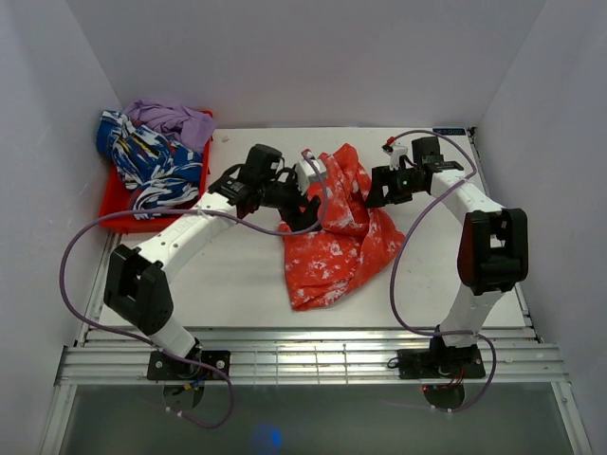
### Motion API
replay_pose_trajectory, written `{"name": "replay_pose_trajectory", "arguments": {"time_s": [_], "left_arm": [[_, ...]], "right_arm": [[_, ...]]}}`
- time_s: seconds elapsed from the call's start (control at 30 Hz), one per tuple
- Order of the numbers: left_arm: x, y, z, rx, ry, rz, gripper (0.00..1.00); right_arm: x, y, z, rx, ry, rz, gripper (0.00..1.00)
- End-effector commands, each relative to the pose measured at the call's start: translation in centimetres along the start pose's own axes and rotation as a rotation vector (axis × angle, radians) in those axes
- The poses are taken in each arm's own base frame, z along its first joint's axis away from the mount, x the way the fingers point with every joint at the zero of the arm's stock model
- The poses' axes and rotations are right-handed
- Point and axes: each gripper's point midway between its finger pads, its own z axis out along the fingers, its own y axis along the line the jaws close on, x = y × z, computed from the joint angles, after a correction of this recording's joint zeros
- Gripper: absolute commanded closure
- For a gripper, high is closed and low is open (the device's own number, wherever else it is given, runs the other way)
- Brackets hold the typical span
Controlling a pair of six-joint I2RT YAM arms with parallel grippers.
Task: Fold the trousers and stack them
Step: Move the trousers to the center of the board, then flatten the trousers out
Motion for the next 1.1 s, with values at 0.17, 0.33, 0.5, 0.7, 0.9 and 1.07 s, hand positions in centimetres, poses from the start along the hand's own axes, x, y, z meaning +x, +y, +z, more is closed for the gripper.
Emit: {"name": "replay_pose_trajectory", "arguments": {"time_s": [0.17, 0.33, 0.5, 0.7, 0.9, 1.07], "left_arm": [[5.7, -3.0, 5.7, 0.013, 0.162, 0.052, 0.15], [6.6, -5.3, 9.7, -0.004, 0.230, 0.195, 0.24], [7.1, -5.2, 13.6, -0.062, 0.255, 0.220, 0.30], [6.6, -5.4, 16.9, -0.106, 0.238, 0.212, 0.30], [6.6, -5.8, 18.1, -0.101, 0.232, 0.149, 0.32], [5.9, -8.1, 18.7, -0.031, 0.195, 0.156, 0.22]], "right_arm": [[-0.1, -1.3, -2.1, 0.106, -0.022, 0.000, 0.89], [0.7, -0.9, -8.0, 0.145, -0.132, 0.038, 0.92], [4.7, -2.9, -12.0, 0.264, -0.158, 0.144, 0.92], [10.0, -3.0, -12.2, 0.290, -0.088, 0.228, 0.92], [12.6, -4.0, -12.7, 0.358, -0.050, 0.295, 0.92], [13.6, -5.0, -13.0, 0.411, -0.042, 0.331, 0.92]]}}
